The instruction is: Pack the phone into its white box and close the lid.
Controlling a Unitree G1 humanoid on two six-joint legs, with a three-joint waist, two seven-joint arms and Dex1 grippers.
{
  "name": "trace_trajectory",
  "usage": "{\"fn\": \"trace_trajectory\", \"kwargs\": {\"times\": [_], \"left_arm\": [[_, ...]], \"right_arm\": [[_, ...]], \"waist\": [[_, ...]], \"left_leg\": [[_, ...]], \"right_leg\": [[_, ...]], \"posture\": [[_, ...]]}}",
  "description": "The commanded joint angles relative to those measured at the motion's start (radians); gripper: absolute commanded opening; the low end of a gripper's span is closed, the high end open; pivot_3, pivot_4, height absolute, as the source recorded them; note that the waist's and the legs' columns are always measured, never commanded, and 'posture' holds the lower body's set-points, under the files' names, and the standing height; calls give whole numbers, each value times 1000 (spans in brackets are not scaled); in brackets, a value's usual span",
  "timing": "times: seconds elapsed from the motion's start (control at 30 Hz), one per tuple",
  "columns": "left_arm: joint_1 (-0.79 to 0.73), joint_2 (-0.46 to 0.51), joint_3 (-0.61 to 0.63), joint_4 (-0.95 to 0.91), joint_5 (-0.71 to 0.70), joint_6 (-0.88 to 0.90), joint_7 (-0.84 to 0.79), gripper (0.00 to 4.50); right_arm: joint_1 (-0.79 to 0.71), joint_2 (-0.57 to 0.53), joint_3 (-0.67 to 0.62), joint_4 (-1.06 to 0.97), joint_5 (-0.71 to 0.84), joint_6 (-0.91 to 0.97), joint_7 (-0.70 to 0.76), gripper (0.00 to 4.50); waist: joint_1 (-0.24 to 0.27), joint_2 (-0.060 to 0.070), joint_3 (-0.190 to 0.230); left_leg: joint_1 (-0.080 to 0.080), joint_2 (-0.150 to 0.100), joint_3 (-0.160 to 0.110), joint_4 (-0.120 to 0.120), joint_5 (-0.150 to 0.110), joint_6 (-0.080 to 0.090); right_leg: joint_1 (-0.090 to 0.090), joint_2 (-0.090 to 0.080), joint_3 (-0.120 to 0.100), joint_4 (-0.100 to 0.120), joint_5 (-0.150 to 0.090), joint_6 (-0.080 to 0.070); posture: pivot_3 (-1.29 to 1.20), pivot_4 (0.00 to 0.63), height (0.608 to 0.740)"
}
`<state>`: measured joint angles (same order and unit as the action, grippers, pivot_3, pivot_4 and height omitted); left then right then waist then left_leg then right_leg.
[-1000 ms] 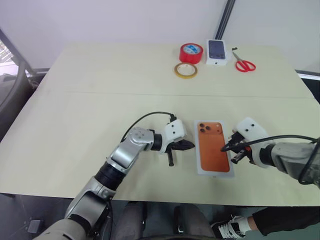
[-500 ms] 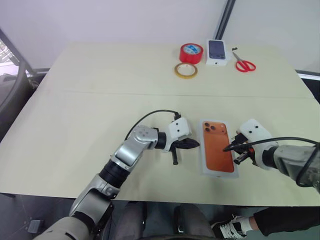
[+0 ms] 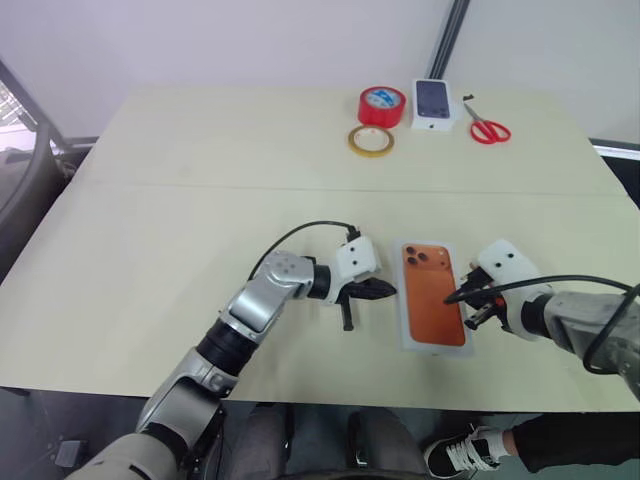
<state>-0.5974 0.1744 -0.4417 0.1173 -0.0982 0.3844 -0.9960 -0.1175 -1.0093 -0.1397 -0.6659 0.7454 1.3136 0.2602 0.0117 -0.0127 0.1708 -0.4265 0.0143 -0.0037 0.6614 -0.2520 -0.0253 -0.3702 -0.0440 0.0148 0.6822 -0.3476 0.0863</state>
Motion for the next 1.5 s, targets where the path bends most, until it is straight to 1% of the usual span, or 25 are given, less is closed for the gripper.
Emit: {"fn": "trace_trajectory", "kwargs": {"times": [0.03, 0.17, 0.3, 0.4, 0.47, 0.53, 0.67, 0.77, 0.83, 0.93, 1.0, 1.1, 1.17, 1.27, 1.37, 1.5], "left_arm": [[-22, -8, 20, -2, -14, -7, 10, 0], [-43, -3, 55, 8, -31, 1, 17, 0], [-90, -25, 115, 26, -73, 29, 35, 0], [-128, -59, 108, 60, -66, 17, 49, 0], [-149, -82, 77, 102, -34, -10, 60, 0], [-172, -101, 31, 170, 21, -50, 78, 0], [-194, -112, -45, 295, 113, -120, 87, 0], [-184, -102, -32, 319, 117, -146, 82, 0], [-174, -86, 22, 289, 79, -140, 79, 0], [-154, -34, 171, 182, -37, -70, 80, 0], [-119, 46, 268, 95, -86, -34, 88, 0], [-45, 183, 396, 7, -134, 8, 101, 0], [29, 276, 481, -39, -158, 22, 106, 0], [158, 374, 580, -99, -178, 38, 125, 0], [311, 425, 672, -164, -201, 30, 151, 0], [435, 433, 734, -226, -229, 48, 195, 0]], "right_arm": [[17, -13, -19, -45, -23, -6, 29, 30], [61, -76, -88, -33, -65, -21, 78, 30], [145, -149, -209, -45, -86, -73, 189, 30], [198, -134, -298, -96, -42, -108, 286, 30], [216, -103, -318, -140, 2, -106, 319, 30], [239, -71, -291, -187, 24, -100, 320, 30], [254, -1, -159, -210, -7, -62, 230, 30], [240, 23, -104, -206, -43, -53, 175, 30], [211, 31, -116, -212, -47, -61, 163, 30], [167, 60, -204, -194, -47, -114, 167, 30], [178, 67, -255, -170, -91, -210, 192, 30], [199, 68, -292, -104, -133, -316, 241, 30], [196, 78, -311, -34, -146, -375, 276, 30], [181, 106, -339, 88, -153, -465, 329, 30], [160, 128, -339, 193, -167, -529, 355, 30], [149, 146, -324, 232, -176, -561, 367, 30]], "waist": [[0, 0, 0], [1, 0, 0], [2, 0, 0], [2, 0, 0], [1, 0, 0], [1, 0, 0], [-1, -1, 0], [-1, -1, -1], [-3, -2, -1], [-8, -1, -1], [-12, -1, 0], [-17, -1, -1], [-20, 0, -1], [-22, -1, -1], [-19, -1, 0], [-7, -1, 0]], "left_leg": [[0, 0, 0, 0, 0, 0], [0, 0, 0, 0, 0, 0], [0, -1, 0, 0, 0, 0], [0, -1, 0, 0, 0, 0], [0, -1, 0, 0, 0, 0], [1, -1, -1, 0, 0, 0], [1, -1, -1, 1, 0, 0], [2, -1, -1, 1, 0, 0], [3, -1, -1, 1, 0, 0], [3, 0, -1, 1, 0, 0], [0, 0, -1, 0, 0, 0], [1, 1, -1, 0, 0, 0], [1, 1, -1, 0, 0, 0], [2, 0, -1, 0, 0, 0], [2, 0, -1, 0, 0, 0], [3, 0, -1, 0, 0, 0]], "right_leg": [[0, 0, 0, 0, 0, 0], [0, 0, 0, 0, 0, 0], [0, 0, 0, 0, 0, 0], [1, 0, 0, 0, 0, 0], [1, 1, 0, 0, 0, 1], [2, 1, 0, 0, 0, 1], [2, 2, 0, 0, 0, 1], [3, 1, 0, 0, 0, 1], [4, 1, 0, 0, 0, 1], [3, 1, 0, 0, 0, 1], [0, 1, 0, 2, 0, 1], [0, 1, 0, 1, 0, 1], [1, 1, 0, 1, 0, 1], [2, 0, 0, 1, 0, 1], [2, -1, -1, 0, 0, 1], [3, -2, -1, 0, 0, 1]], "posture": [[0, 150, 725], [0, 150, 725], [0, 150, 725], [0, 150, 725], [0, 150, 725], [0, 150, 725], [0, 150, 725], [0, 150, 725], [0, 150, 725], [0, 150, 725], [0, 150, 725], [0, 150, 725], [0, 150, 725], [0, 150, 725], [0, 150, 725], [0, 150, 725]]}}
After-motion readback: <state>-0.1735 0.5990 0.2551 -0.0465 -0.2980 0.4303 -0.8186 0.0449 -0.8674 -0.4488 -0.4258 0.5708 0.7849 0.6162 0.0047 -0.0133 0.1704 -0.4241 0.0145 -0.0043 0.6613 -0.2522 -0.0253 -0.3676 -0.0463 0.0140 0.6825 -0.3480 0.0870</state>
